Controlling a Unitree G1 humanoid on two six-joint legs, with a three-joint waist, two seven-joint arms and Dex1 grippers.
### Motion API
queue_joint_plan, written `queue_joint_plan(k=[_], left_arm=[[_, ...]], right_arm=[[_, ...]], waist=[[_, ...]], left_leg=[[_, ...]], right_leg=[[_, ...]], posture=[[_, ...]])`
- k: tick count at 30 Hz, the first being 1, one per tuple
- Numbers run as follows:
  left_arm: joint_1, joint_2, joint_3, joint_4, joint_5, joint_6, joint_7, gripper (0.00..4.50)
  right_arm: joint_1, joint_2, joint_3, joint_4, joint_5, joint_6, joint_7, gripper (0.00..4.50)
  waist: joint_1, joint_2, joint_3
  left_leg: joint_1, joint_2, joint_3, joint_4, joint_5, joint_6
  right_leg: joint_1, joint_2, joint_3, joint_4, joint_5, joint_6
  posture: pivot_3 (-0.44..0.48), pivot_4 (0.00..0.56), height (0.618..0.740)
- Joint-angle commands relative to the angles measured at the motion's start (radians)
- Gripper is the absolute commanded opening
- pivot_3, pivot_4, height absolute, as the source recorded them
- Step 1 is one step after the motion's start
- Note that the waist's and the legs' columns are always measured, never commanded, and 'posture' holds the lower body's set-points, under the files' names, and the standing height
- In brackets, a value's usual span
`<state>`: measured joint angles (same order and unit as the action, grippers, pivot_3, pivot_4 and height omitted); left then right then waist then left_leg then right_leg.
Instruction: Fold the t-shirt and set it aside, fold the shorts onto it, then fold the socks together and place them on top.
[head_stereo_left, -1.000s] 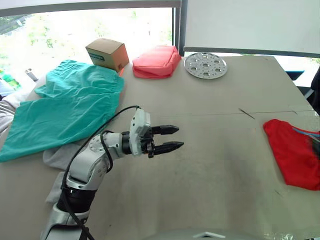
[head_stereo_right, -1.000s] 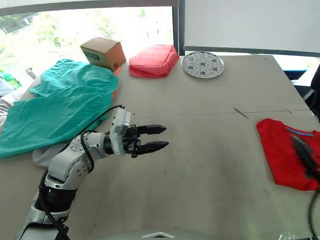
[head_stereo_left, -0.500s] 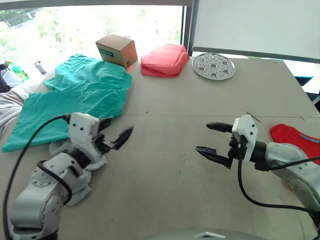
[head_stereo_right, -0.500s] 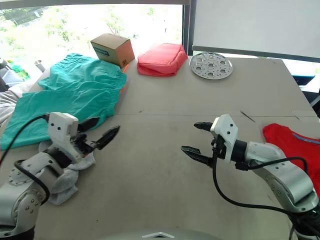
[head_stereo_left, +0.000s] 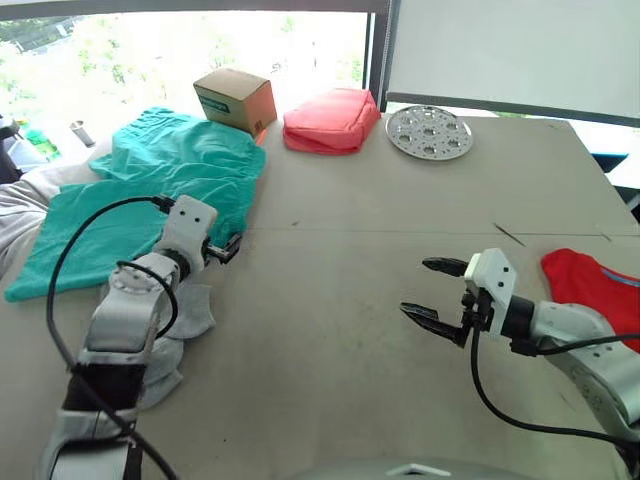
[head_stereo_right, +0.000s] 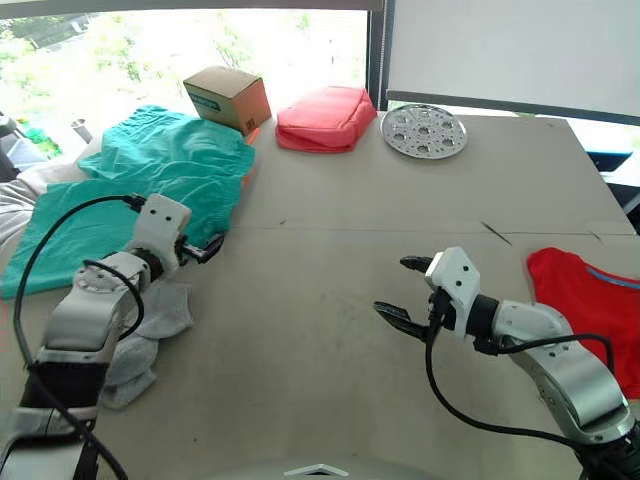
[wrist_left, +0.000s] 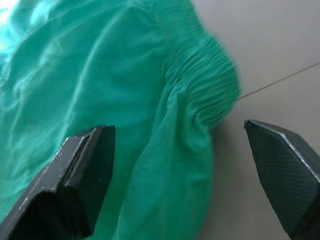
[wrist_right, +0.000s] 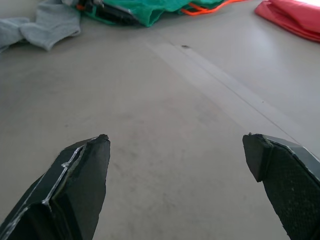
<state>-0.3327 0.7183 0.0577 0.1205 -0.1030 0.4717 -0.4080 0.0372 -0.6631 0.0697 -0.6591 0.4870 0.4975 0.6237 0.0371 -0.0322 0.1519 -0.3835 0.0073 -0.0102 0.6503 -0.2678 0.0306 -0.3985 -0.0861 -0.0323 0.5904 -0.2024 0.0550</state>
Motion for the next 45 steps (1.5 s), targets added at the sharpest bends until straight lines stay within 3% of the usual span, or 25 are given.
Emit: queue_joint_plan(k=[1,2,7,8,12,17,20,27,31,35,36,38,42,45], left_arm=[[-0.06,0.024,-0.022,0.112,0.039,-0.11,-0.069,3.15],[-0.074,0.024,-0.027,0.14,0.037,-0.129,-0.096,2.49],[-0.184,0.018,-0.045,0.303,0.052,-0.27,-0.191,0.24],[-0.205,0.016,-0.048,0.329,0.058,-0.29,-0.2,0.08],[-0.389,-0.083,-0.124,0.423,0.047,-0.37,-0.35,0.08],[-0.487,-0.265,-0.226,0.376,0.023,-0.297,-0.506,0.08],[-0.486,-0.369,-0.296,0.287,-0.007,-0.165,-0.57,0.08],[-0.406,-0.503,-0.468,0.059,-0.059,0.038,-0.674,0.08],[-0.365,-0.53,-0.502,-0.053,-0.117,0.088,-0.725,0.08],[-0.375,-0.521,-0.467,-0.032,-0.141,0.071,-0.745,0.08],[-0.379,-0.508,-0.436,-0.035,-0.161,0.079,-0.752,0.6],[-0.37,-0.45,-0.343,-0.088,-0.229,0.141,-0.76,1.05],[-0.308,-0.335,-0.182,-0.222,-0.337,0.221,-0.726,2.93],[-0.237,-0.26,-0.064,-0.347,-0.441,0.341,-0.679,2.93]], right_arm=[[0.041,0.003,-0.034,-0.074,-0.026,-0.005,-0.038,4.5],[0.053,0.005,-0.035,-0.084,-0.031,-0.003,-0.046,4.5],[0.081,0.024,-0.054,-0.111,-0.024,0.023,-0.088,4.5],[0.083,0.025,-0.057,-0.114,-0.025,0.027,-0.092,4.5],[0.098,0.028,-0.102,-0.127,-0.026,0.05,-0.127,4.5],[0.102,0.035,-0.181,-0.166,0.016,0.103,-0.161,4.5],[0.141,0.012,-0.218,-0.178,-0.008,0.107,-0.159,4.5],[0.318,-0.037,-0.362,-0.233,-0.053,0.094,-0.122,4.5],[0.385,-0.055,-0.417,-0.257,-0.05,0.076,-0.079,4.5],[0.387,-0.088,-0.398,-0.257,-0.078,0.05,-0.034,4.5],[0.379,-0.099,-0.386,-0.254,-0.085,0.043,-0.024,4.5],[0.346,-0.121,-0.355,-0.247,-0.085,0.038,0.005,4.5],[0.289,-0.147,-0.32,-0.222,-0.078,0.031,0.051,4.5],[0.256,-0.168,-0.311,-0.182,-0.093,0.003,0.092,4.5]], waist=[[0.0,-0.001,0.0],[0.0,-0.001,-0.001],[0.002,-0.001,-0.001],[0.003,-0.002,-0.001],[0.016,-0.004,-0.003],[0.026,-0.004,-0.003],[0.012,-0.004,-0.003],[-0.003,-0.002,-0.004],[0.0,-0.002,-0.004],[-0.003,0.0,-0.005],[-0.003,0.0,-0.005],[-0.007,0.0,-0.005],[-0.023,0.001,-0.005],[-0.02,0.0,-0.005]], left_leg=[[0.0,0.0,0.0,0.0,0.0,0.0],[0.0,0.0,0.0,0.0,0.0,0.0],[0.0,0.001,0.0,0.0,0.0,0.0],[0.0,0.001,0.0,0.0,0.0,0.0],[-0.002,0.0,-0.002,0.002,0.0,0.0],[-0.004,-0.002,-0.001,0.004,0.0,0.001],[-0.004,-0.002,0.001,0.004,0.0,0.001],[-0.001,-0.001,0.0,0.004,0.0,0.001],[-0.001,-0.001,0.0,0.004,0.0,0.001],[0.001,-0.001,0.0,0.004,0.0,0.001],[0.001,-0.001,0.0,0.004,0.0,0.001],[0.0,-0.001,0.0,0.004,0.0,0.001],[0.001,0.0,-0.001,0.003,0.0,0.001],[0.001,0.001,-0.002,0.003,0.0,0.001]], right_leg=[[0.0,0.0,0.0,0.0,0.0,0.0],[0.0,0.0,0.0,0.0,0.0,0.0],[0.0,-0.001,-0.001,0.0,0.0,0.0],[0.0,-0.001,-0.001,0.0,0.0,0.0],[0.0,-0.001,-0.004,0.0,0.0,-0.001],[0.002,-0.001,-0.004,0.0,0.001,-0.001],[0.002,0.0,-0.004,0.0,0.001,-0.001],[0.003,0.002,0.0,0.002,-0.001,0.003],[0.003,0.002,0.001,0.002,-0.002,0.003],[0.004,0.002,0.002,0.002,-0.002,0.004],[0.004,0.002,0.002,0.001,-0.002,0.004],[0.004,0.002,0.002,0.001,-0.002,0.004],[0.003,0.004,0.001,0.002,-0.002,0.004],[0.004,0.003,0.002,0.001,-0.002,0.004]], posture=[[0.0,0.15,0.739],[0.0,0.15,0.739],[0.0,0.15,0.739],[0.0,0.15,0.739],[0.0,0.15,0.739],[0.0,0.15,0.739],[0.0,0.15,0.739],[0.0,0.15,0.739],[0.0,0.15,0.739],[0.0,0.15,0.739],[0.0,0.15,0.739],[0.0,0.15,0.739],[0.0,0.15,0.739],[0.0,0.15,0.739]])
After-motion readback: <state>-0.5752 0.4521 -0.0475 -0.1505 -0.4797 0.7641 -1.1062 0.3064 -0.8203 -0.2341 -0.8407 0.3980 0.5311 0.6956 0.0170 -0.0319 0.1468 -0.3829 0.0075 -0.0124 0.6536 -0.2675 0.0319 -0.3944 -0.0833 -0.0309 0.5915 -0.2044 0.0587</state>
